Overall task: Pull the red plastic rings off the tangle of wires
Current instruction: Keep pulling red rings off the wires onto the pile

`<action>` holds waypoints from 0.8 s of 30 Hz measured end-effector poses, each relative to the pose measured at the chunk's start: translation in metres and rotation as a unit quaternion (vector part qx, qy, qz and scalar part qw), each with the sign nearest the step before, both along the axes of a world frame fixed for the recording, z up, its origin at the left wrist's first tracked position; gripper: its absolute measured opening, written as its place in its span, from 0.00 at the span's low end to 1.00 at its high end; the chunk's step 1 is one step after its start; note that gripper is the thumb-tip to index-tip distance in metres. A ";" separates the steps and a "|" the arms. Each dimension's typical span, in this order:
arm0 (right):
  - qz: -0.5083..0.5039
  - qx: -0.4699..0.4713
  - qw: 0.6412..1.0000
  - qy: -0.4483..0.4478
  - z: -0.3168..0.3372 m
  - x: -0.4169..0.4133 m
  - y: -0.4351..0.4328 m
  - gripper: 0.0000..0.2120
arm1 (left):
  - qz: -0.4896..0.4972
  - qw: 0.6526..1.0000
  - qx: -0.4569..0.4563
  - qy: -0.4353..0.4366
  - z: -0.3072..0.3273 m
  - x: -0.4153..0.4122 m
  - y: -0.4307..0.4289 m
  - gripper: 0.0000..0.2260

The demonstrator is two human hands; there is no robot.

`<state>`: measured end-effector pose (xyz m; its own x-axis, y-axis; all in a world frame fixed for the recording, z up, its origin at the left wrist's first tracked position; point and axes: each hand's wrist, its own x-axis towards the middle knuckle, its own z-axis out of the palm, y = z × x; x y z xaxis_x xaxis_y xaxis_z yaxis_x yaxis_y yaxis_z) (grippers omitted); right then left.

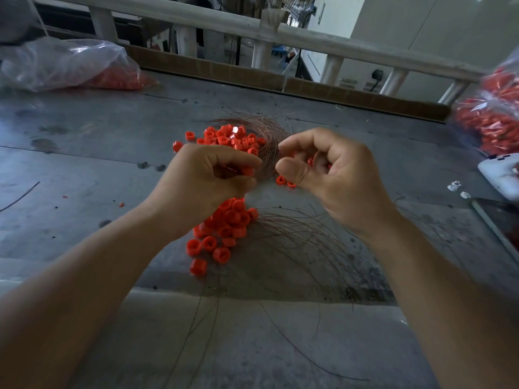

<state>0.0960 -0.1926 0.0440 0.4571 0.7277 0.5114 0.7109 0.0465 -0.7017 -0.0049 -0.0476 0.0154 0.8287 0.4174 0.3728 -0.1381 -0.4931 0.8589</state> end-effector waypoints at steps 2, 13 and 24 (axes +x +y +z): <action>0.001 -0.004 1.000 0.007 0.000 0.000 0.000 0.07 | -0.012 0.999 -0.046 -0.006 0.001 0.000 0.000 0.16; 0.002 -0.024 0.999 -0.047 -0.005 0.004 0.000 0.09 | -0.033 0.994 -0.101 -0.034 0.002 -0.001 0.000 0.12; -0.009 -0.034 0.997 -0.066 -0.008 0.001 0.001 0.05 | -0.035 0.995 -0.089 -0.037 0.004 -0.002 -0.003 0.11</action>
